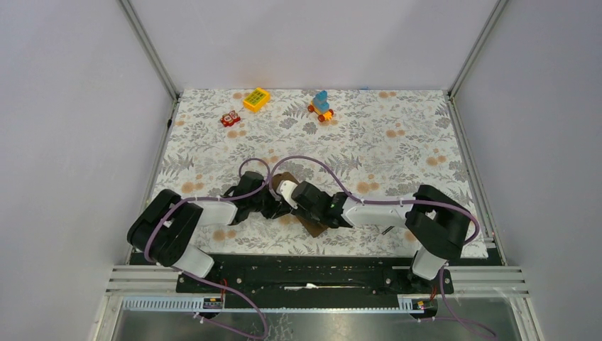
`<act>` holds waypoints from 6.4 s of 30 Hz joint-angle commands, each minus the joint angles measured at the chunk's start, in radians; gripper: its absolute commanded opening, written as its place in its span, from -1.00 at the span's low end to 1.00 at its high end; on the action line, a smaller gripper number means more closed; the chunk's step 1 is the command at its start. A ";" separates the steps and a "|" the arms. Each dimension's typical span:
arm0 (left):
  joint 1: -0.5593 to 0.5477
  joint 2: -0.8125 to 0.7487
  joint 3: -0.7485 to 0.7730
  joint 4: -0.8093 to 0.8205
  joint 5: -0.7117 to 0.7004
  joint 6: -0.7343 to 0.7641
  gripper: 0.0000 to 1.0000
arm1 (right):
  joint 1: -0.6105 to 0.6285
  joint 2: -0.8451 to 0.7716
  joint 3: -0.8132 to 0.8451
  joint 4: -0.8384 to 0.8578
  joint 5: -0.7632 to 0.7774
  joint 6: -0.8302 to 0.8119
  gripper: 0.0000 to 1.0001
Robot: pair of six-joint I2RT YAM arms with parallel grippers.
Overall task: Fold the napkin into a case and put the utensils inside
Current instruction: Smooth out the smaller rectangle-folded napkin at the center of the board.
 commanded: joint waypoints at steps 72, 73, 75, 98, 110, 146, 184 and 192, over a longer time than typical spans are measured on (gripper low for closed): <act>0.154 0.098 0.168 -0.199 -0.074 0.324 -1.00 | -0.196 -0.115 0.046 0.070 -0.451 0.637 -0.09; 0.154 0.105 0.166 -0.193 -0.068 0.323 -1.00 | -0.197 -0.093 0.050 0.091 -0.474 0.648 -0.23; 0.155 0.109 0.163 -0.192 -0.066 0.320 -1.00 | -0.204 -0.055 0.024 0.170 -0.505 0.686 -0.39; 0.179 -0.109 0.444 -0.476 -0.062 0.505 -0.41 | -0.252 -0.033 -0.080 0.236 -0.584 0.588 -0.22; 0.235 -0.017 0.478 -0.472 0.033 0.526 -0.71 | -0.250 0.000 0.086 0.149 -0.550 0.476 0.02; 0.202 0.072 0.442 -0.472 -0.269 0.557 -0.73 | -0.323 0.388 0.273 0.480 -0.580 0.942 -1.00; 0.135 0.023 0.459 -0.476 -0.249 0.557 -0.73 | -0.340 0.187 0.269 0.212 -0.575 0.770 -0.61; 0.134 0.162 0.469 -0.398 -0.203 0.557 -0.73 | -0.326 0.092 0.172 0.114 -0.579 0.620 -0.11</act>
